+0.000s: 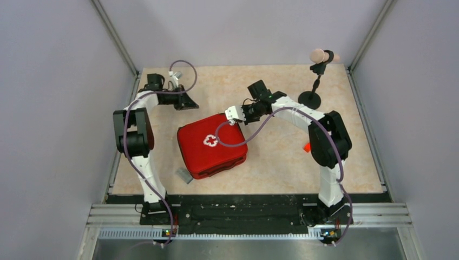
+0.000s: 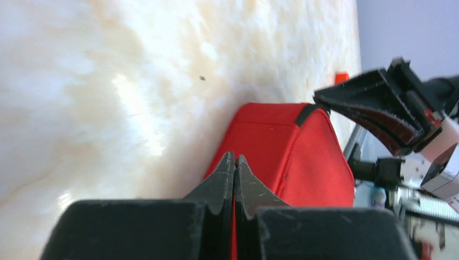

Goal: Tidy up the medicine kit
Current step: Zip the medicine box at the center of the board.

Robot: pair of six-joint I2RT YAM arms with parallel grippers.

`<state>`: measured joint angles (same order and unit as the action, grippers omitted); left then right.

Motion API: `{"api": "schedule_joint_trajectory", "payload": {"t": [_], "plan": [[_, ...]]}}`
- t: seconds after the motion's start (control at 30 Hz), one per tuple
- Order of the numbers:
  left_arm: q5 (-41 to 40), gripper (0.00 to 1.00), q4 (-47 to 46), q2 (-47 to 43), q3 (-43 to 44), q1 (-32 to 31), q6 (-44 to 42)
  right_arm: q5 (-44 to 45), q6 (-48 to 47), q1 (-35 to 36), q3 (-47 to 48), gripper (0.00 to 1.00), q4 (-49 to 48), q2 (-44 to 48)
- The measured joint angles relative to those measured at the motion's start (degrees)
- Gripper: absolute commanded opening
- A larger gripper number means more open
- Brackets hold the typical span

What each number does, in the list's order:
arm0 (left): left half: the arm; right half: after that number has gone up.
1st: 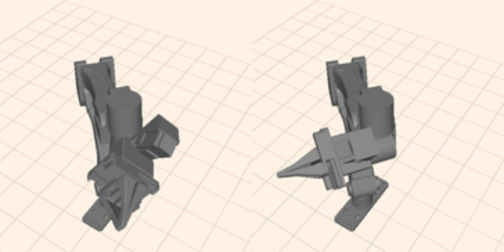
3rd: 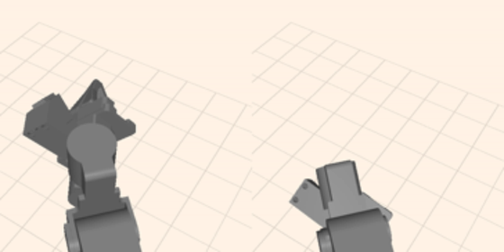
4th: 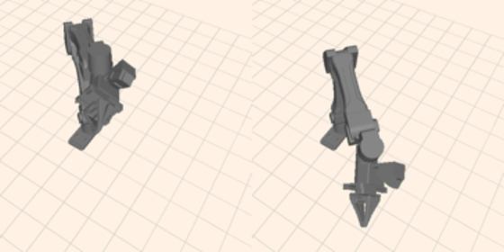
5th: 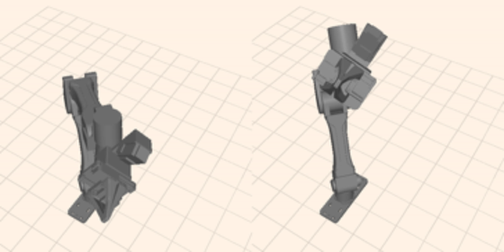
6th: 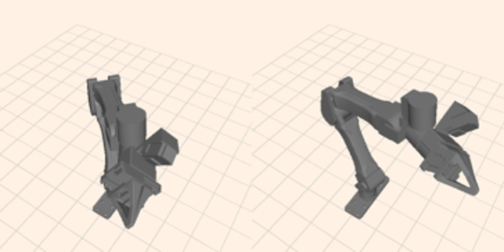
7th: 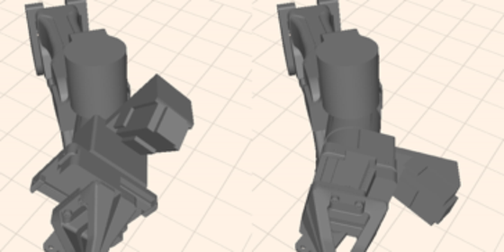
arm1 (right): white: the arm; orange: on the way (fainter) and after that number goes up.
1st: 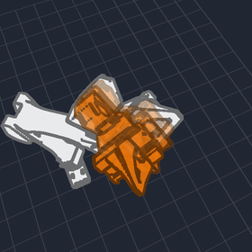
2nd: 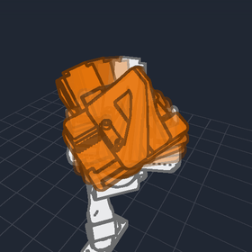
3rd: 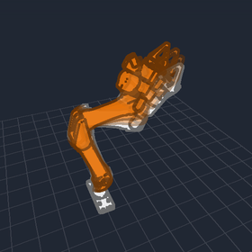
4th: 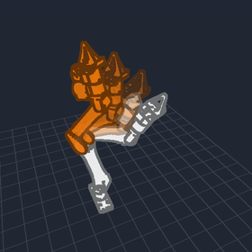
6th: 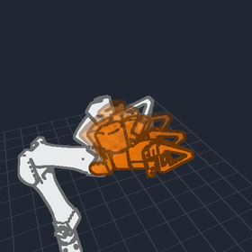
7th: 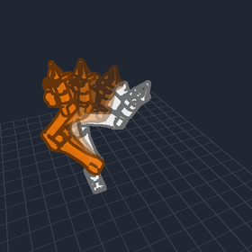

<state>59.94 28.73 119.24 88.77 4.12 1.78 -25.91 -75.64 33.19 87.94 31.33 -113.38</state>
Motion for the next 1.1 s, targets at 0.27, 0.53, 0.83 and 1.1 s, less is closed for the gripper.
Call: {"api": "schedule_joint_trajectory", "payload": {"t": [0.27,0.53,0.83,1.1], "plan": [[-0.3,0.74,-13.6,-1.6,-3.5,1.9,11.6,0.3,0.4,-0.2,-0.2,0.0,0.9,0.1],[4.6,0.96,-16.6,2.5,5.4,-4.5,7.1,0.2,1.9,-0.3,1.5,0.0,0.0,-1.1],[7.3,0.92,-5.0,9.7,10.3,-13.1,-6.0,-0.2,1.9,-0.4,10.4,0.0,-1.2,-7.9],[8.4,0.56,6.9,12.9,14.0,-13.9,-18.7,-0.8,1.9,-0.5,13.4,0.0,-1.6,-10.2]]}}
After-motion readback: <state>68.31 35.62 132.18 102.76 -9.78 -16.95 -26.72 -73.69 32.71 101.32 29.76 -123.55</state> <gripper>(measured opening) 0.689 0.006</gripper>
